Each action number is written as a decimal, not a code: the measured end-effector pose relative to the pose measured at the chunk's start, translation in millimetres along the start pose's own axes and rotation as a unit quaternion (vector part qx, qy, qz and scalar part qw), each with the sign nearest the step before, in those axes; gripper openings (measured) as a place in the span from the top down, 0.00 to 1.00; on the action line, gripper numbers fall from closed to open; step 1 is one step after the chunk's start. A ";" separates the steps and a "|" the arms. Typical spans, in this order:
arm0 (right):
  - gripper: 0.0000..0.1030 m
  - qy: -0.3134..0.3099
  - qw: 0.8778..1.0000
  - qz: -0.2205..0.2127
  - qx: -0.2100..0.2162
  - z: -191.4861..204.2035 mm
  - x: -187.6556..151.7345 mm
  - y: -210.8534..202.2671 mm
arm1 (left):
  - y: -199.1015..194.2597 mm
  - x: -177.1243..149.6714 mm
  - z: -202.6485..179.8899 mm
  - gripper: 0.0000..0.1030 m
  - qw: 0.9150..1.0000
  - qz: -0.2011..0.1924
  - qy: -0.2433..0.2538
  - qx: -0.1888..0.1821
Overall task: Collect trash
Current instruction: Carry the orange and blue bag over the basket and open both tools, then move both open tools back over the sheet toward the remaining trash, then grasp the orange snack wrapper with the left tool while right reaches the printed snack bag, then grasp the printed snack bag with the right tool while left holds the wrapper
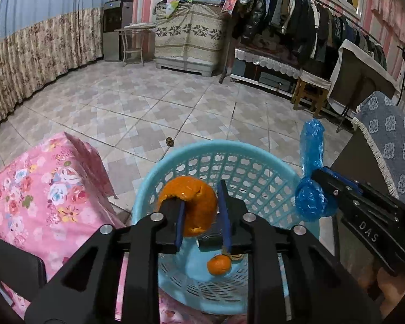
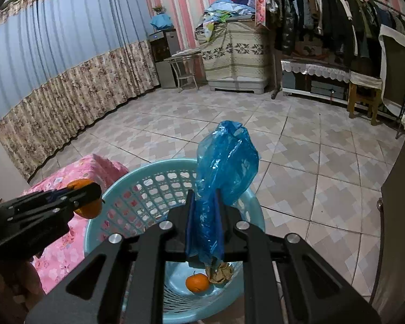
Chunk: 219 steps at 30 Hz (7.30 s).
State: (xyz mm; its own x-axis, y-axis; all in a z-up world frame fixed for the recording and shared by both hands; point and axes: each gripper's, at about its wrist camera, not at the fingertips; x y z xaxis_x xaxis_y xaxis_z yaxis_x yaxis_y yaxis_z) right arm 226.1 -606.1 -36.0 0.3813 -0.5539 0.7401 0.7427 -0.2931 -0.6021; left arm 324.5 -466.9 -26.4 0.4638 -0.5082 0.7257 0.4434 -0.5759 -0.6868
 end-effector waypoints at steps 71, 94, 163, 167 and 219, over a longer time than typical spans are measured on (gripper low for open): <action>0.11 -0.165 0.980 0.047 0.097 242.4 -112.7 -13.9 | -284.5 -274.6 295.1 0.07 0.924 0.019 -0.190 0.331; 0.11 -0.168 0.976 0.069 0.121 263.1 -130.8 -14.7 | -267.2 -294.5 305.1 0.36 0.931 0.071 -0.162 0.318; 1.00 -0.335 0.879 0.209 0.268 345.4 -231.4 -37.0 | -260.8 -270.9 313.4 1.00 0.945 0.036 -0.226 0.233; 1.00 -0.328 0.886 0.183 0.271 340.7 -218.0 -43.2 | -263.2 -267.5 312.5 1.00 0.946 0.029 -0.225 0.234; 0.99 -0.273 0.869 0.187 0.369 334.5 -189.4 -72.2 | -297.9 -265.7 320.9 1.00 0.938 -0.008 -0.237 0.253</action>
State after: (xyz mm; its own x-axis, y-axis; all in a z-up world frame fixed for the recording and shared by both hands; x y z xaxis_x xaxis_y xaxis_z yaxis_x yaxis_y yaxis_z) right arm 284.4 -219.4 -32.5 0.7263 0.0089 0.6874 0.5848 0.5176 -0.6246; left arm 315.3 45.2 -28.1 0.6894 -0.0920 0.7185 0.7051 -0.1420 -0.6947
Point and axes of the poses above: each gripper's, at about its wrist camera, not at the fingertips, and y roughly the way its jaws point, z to its left, x to its top, and after that the axes turned 7 degrees about y, right-handed
